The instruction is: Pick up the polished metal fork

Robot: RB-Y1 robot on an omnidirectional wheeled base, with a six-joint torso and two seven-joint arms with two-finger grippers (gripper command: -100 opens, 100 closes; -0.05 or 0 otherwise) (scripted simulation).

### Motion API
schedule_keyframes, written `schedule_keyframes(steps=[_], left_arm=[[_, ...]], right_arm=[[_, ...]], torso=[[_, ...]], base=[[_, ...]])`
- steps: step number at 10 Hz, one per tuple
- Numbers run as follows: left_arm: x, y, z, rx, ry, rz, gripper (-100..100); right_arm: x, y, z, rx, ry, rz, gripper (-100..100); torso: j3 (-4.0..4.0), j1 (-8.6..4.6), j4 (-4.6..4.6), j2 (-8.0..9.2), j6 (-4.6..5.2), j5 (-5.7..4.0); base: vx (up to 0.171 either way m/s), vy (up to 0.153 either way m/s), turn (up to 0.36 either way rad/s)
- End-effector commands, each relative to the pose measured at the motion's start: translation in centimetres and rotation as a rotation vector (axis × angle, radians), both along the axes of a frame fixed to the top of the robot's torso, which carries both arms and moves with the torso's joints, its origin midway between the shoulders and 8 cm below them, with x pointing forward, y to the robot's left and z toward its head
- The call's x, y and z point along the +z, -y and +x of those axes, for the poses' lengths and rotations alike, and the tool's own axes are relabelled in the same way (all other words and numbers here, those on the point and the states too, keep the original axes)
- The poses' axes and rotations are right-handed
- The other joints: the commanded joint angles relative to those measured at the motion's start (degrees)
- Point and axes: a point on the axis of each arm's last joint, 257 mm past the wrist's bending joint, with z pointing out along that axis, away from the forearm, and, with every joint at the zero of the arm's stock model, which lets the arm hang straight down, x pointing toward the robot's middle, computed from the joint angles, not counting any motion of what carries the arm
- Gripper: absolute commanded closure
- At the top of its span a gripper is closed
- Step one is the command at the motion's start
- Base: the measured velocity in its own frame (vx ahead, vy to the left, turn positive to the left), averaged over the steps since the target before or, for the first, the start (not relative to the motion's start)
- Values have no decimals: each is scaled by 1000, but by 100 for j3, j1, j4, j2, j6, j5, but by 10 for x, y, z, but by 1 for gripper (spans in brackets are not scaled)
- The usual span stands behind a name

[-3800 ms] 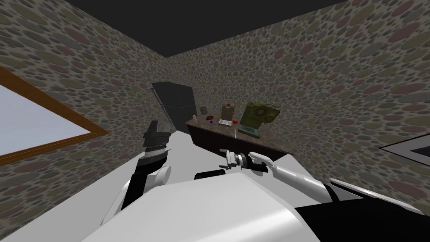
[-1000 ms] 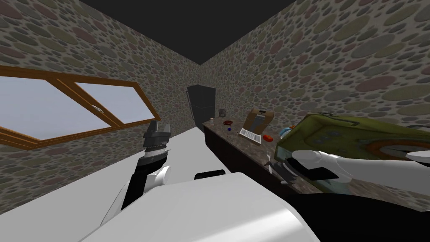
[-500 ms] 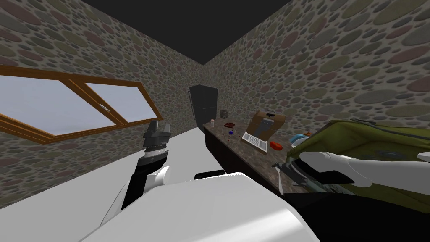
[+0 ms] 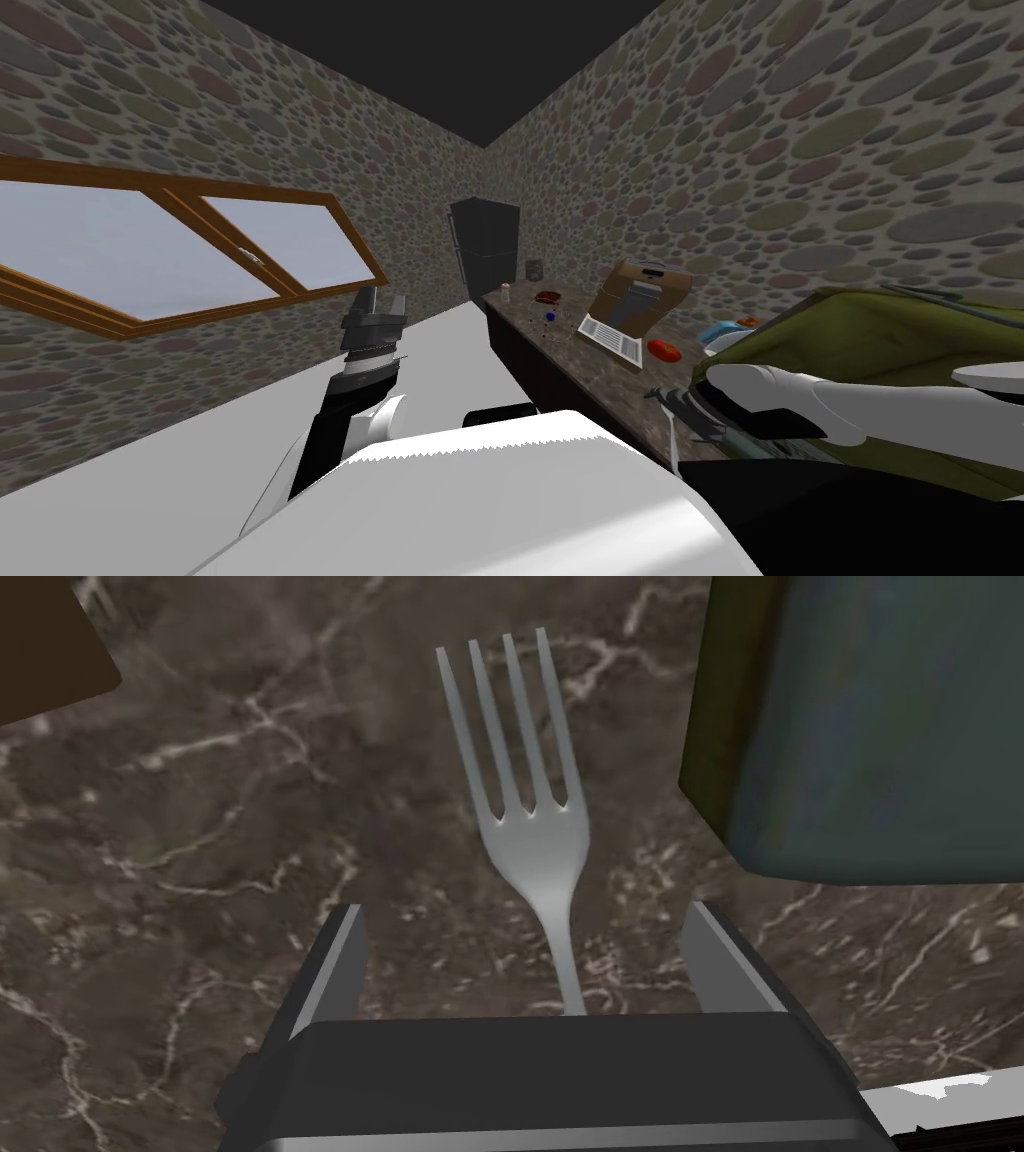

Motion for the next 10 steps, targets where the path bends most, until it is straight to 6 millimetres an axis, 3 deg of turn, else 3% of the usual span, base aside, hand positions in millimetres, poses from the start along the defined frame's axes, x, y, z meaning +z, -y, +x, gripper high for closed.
schedule_keyframes(steps=[1,2,6,7,8,10], left_arm=[[0,0,0,0,0,0,0],[0,0,0,0,0,0,0],[0,0,0,0,0,0,0],[0,0,0,0,0,0,0],[0,0,0,0,0,0,0],[0,0,0,0,0,0,0]], right_arm=[[0,0,0,0,0,0,-100],[-1,0,0,-1,1,-1,100],[0,1,1,0,2,-3,100],[0,1,1,0,2,-2,0],[11,2,-1,3,-1,0,100],[11,2,1,4,0,-2,100]], torso=[[0,0,0,0,0,0],[0,2,0,-1,1,2],[-10,-12,-6,-15,-1,-14],[-11,-13,-7,-16,-1,-14],[-11,-14,-7,-16,-1,-14],[-15,-7,-8,-22,0,-10]], base=[[-10,-2,7],[0,0,0],[-1,-1,-3],[0,0,0],[11,6,-47],[16,5,-27]])
